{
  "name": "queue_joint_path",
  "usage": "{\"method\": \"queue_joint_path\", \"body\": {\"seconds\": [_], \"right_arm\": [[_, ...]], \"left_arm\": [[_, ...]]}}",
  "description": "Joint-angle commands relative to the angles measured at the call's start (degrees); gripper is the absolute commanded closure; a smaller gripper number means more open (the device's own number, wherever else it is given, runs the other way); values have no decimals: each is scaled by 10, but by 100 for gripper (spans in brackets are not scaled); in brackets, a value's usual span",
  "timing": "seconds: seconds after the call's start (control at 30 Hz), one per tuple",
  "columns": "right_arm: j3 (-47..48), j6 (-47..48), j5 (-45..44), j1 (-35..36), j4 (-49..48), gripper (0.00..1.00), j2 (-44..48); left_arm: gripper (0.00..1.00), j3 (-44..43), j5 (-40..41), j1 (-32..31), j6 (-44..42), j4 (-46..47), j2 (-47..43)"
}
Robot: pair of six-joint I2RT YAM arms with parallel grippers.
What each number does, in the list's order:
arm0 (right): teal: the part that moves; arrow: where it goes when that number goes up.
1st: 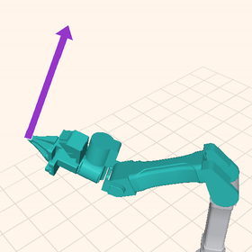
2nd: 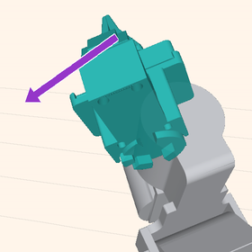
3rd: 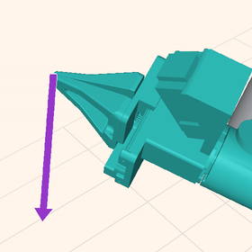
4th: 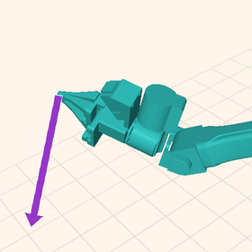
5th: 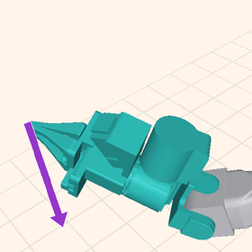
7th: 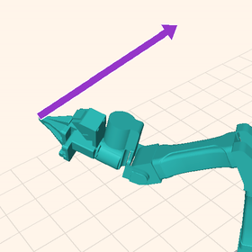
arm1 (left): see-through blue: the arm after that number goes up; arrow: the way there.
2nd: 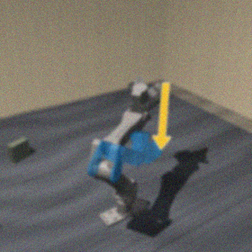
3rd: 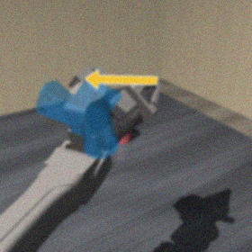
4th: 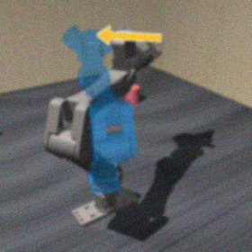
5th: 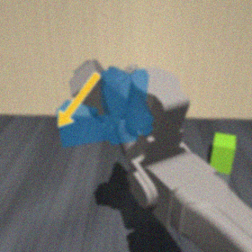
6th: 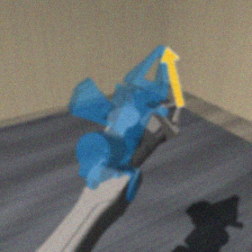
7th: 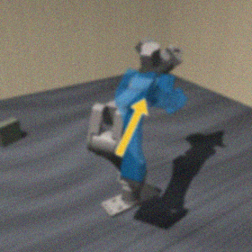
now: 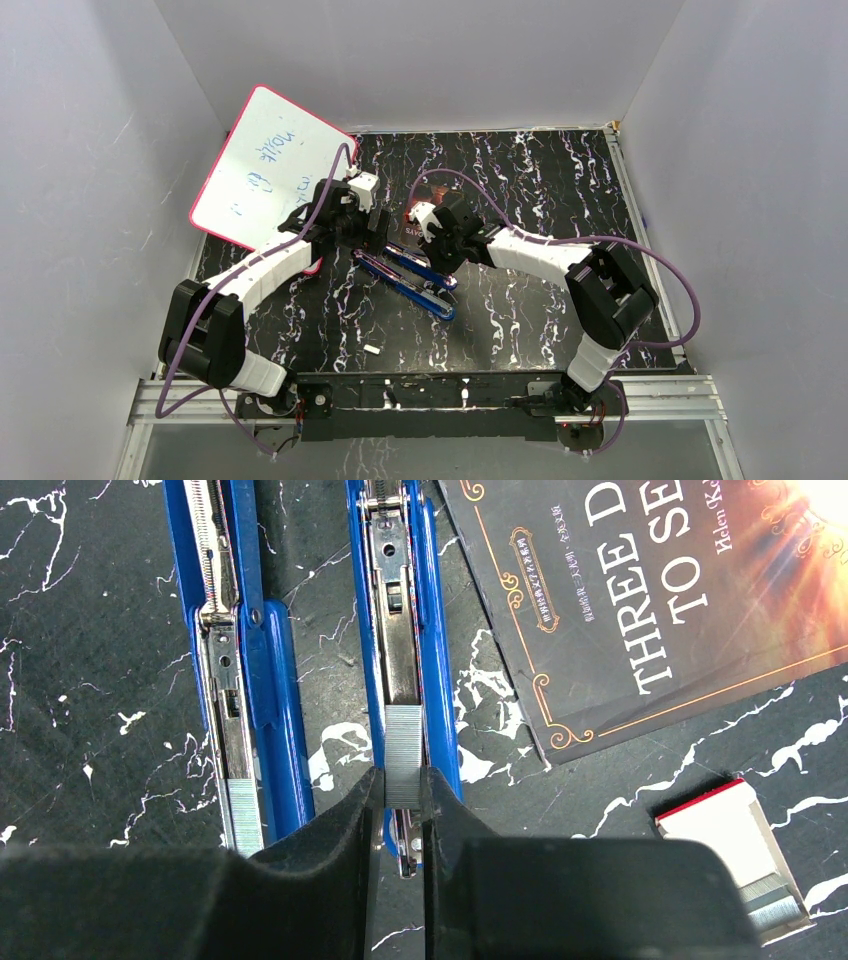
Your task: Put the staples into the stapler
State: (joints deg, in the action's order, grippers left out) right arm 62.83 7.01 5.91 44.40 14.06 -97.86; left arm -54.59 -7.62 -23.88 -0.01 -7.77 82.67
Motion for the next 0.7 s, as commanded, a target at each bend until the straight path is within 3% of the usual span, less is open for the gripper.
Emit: {"method": "queue_joint_path", "body": {"seconds": [0.0,0.67], "right_arm": [[-7,-5,-4,3,-13,75,23],[-14,-8,-3,3,-25,68,42]], "left_arm": [[2,-3,4,-4,-3,-3,-19],[2,-3,3,-4,-4,-4,-19]]}}
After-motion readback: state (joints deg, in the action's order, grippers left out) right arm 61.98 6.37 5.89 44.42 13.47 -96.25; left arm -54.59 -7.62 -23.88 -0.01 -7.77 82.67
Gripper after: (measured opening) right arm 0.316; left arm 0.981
